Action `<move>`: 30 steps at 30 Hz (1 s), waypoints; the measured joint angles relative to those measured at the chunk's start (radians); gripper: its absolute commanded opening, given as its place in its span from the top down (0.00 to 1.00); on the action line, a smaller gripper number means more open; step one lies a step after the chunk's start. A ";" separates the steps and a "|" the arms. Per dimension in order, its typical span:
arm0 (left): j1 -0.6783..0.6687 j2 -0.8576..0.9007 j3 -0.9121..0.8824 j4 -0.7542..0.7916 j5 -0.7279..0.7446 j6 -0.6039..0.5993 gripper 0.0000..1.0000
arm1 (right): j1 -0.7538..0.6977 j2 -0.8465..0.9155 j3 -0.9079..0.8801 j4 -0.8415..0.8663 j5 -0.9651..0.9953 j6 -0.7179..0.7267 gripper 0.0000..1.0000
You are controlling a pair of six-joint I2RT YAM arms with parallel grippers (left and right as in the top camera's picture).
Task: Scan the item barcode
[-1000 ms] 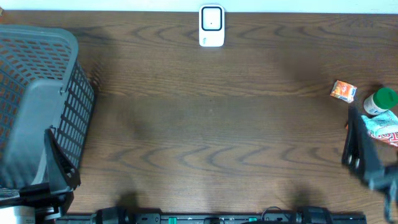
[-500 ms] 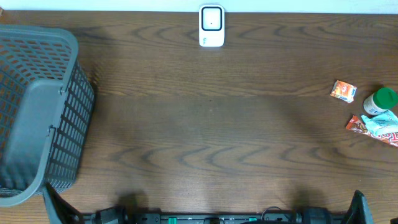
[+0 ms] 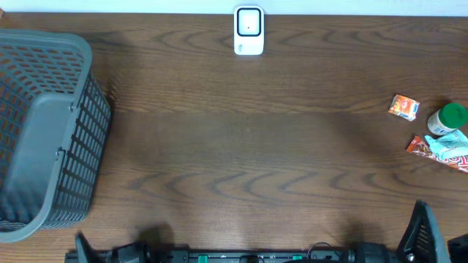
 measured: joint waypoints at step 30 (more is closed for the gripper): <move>0.012 -0.129 -0.077 -0.244 0.013 0.000 0.18 | -0.047 -0.267 -0.134 -0.018 0.106 0.000 0.01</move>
